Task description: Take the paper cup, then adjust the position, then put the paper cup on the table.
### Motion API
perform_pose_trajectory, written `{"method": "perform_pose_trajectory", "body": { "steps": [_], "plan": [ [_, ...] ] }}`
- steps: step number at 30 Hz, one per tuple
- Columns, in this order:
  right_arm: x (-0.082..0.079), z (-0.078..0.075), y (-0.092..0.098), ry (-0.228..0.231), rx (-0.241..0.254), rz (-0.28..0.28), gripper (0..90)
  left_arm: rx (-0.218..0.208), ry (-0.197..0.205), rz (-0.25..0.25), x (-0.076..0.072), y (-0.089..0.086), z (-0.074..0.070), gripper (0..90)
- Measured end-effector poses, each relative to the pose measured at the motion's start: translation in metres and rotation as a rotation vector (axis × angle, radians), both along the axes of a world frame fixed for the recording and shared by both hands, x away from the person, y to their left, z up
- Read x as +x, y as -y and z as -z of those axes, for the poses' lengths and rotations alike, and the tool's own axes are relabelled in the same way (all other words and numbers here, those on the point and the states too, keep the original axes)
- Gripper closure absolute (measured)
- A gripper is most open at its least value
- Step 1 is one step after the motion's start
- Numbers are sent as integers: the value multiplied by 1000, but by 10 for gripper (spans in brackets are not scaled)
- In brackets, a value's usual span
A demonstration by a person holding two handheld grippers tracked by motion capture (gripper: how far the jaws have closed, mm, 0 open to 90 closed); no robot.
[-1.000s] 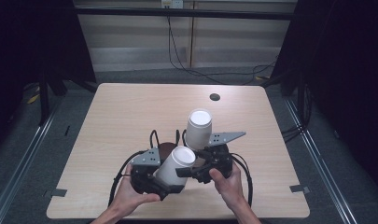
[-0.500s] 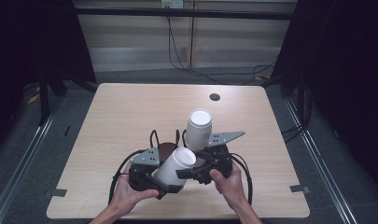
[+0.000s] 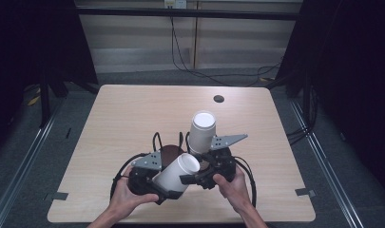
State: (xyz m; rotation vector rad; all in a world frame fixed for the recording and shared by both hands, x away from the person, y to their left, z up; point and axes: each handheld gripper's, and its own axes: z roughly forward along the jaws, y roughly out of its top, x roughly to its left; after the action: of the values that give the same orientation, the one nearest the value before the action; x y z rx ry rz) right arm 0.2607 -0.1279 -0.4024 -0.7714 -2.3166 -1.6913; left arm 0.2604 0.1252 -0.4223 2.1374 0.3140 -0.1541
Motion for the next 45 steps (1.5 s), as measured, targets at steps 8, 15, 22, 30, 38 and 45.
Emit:
{"method": "perform_pose_trajectory", "body": {
  "steps": [8, 15, 22, 30, 38, 45],
  "plan": [
    [0, 0, 9, 5, -6, -5, 141, 60, -4, 10, 3, -7, -2, 197],
    [1, 2, 12, 23, -43, 5, 142, 112, -9, 7, 9, -13, -4, 196],
    [0, 2, 15, 27, -83, -19, 145, 172, 27, -29, 11, -14, -8, 197],
    [1, 4, 14, 18, -138, -29, 142, 236, 43, -43, 16, -15, -6, 190],
    [0, 4, 12, 34, -220, -19, 143, 306, 62, 14, 19, -10, -13, 191],
    [-1, 1, 5, 71, -303, -78, 144, 379, 95, 58, 8, 6, -20, 191]
  ]
}}
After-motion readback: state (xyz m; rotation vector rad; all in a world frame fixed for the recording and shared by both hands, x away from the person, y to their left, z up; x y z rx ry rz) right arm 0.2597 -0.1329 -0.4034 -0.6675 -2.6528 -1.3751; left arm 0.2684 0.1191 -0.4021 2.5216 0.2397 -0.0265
